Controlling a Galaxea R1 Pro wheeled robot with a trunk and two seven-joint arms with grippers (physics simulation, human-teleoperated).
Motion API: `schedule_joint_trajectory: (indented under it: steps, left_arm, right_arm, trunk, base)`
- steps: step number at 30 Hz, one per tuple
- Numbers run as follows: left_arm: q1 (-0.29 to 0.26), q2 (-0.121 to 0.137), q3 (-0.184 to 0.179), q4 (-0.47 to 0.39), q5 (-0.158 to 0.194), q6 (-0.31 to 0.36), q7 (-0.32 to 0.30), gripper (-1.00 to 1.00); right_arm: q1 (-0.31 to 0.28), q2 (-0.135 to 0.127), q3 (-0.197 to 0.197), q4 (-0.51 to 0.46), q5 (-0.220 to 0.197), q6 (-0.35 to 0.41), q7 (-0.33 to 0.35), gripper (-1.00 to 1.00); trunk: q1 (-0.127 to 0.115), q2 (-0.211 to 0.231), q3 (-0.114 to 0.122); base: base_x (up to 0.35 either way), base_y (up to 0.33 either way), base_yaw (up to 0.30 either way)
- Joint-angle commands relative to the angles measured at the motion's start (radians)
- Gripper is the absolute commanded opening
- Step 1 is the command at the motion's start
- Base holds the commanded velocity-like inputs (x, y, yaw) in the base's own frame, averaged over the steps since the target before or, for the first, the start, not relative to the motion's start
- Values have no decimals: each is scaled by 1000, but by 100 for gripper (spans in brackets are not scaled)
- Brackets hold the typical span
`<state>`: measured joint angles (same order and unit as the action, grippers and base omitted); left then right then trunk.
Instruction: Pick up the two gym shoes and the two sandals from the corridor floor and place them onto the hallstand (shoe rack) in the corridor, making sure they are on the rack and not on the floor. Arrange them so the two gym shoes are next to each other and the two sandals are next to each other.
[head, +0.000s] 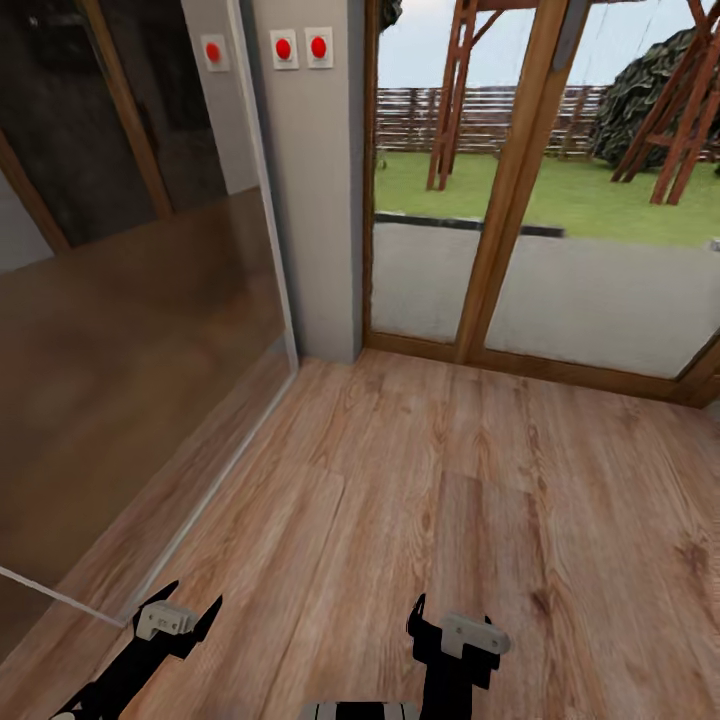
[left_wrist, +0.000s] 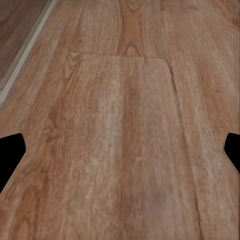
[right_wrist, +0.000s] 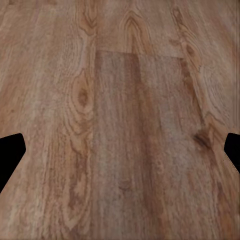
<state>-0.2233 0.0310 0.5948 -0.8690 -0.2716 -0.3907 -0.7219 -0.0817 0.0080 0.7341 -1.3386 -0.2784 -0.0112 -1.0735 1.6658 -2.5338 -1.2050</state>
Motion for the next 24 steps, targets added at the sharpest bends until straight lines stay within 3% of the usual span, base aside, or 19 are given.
schedule_joint_trajectory:
  steps: [1, 24]
  left_arm:
    - [-1, -1, 4, -1, -8, -5, -4, 100]
    - [-1, -2, 5, -1, -9, -5, -3, 100]
  right_arm:
    - [-1, 0, 2, -1, -5, -1, -5, 100]
    - [-1, 0, 2, -1, -5, -2, -4, 100]
  trunk:
    - [0, 0, -1]
    - [0, 0, -1]
  base:
    - [46, -31, -219]
    - [13, -9, -269]
